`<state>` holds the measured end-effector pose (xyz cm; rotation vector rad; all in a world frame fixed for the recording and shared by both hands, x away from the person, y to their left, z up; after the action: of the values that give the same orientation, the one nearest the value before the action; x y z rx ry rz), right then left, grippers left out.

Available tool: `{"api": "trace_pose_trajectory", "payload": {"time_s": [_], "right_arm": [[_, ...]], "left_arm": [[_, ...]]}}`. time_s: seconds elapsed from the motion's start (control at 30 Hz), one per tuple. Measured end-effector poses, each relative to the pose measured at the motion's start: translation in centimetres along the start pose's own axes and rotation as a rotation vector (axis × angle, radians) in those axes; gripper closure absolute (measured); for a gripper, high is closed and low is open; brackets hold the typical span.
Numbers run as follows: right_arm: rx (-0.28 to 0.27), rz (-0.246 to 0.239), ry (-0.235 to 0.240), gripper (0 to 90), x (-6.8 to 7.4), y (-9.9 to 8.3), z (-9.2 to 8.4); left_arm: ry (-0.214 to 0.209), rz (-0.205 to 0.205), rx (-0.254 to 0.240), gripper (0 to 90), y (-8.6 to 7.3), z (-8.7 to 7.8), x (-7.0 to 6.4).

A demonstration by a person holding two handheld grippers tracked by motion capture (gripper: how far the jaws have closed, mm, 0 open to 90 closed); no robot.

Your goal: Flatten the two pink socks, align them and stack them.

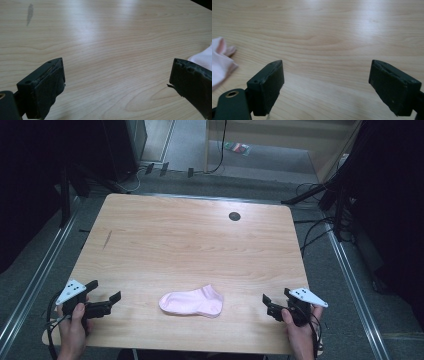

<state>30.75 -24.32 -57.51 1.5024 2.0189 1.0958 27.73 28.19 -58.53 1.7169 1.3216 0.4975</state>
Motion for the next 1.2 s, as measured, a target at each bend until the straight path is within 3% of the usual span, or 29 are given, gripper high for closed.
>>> {"api": "trace_pose_trajectory", "payload": {"time_s": [0.1,0.37,0.43,0.53,0.63,0.73,1.2], "right_arm": [[0.009,0.010,-0.028,13.0,-1.4,-0.8,-0.3],[0.000,0.040,-0.049,13.2,-4.1,-1.9,-1.2],[0.005,0.049,-0.055,13.2,-4.5,-2.1,-1.3],[0.008,0.060,-0.063,13.2,-5.0,-2.3,-1.5],[0.013,0.055,-0.064,13.3,-5.6,-2.7,-1.7],[0.020,0.059,-0.065,13.3,-6.0,-3.0,-1.9],[0.015,0.084,-0.074,13.3,-7.5,-3.9,-2.8]], "left_arm": [[0.021,-0.008,0.001,0.3,-0.3,-0.6,1.1],[0.068,-0.033,-0.014,0.2,-0.5,-1.7,3.0],[0.102,-0.016,-0.011,0.2,-0.6,-2.0,3.7],[0.120,-0.014,-0.006,0.2,-0.8,-2.3,4.4],[0.133,-0.052,-0.021,0.3,-0.8,-2.9,5.8],[0.144,-0.056,-0.033,0.3,-0.8,-3.4,6.4],[0.129,-0.055,-0.017,0.3,-1.3,-3.0,6.7]]}}
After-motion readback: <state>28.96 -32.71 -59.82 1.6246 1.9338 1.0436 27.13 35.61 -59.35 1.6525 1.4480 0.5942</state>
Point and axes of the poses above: each handheld gripper's, and its own axes: z roughly forward along the jaws, y roughly out of its top, x roughly to its left, the point moved 9 cm from there along z, roughly forward along the jaws, and after that the axes turned 5 degrees about x, right-handed, at the moved point
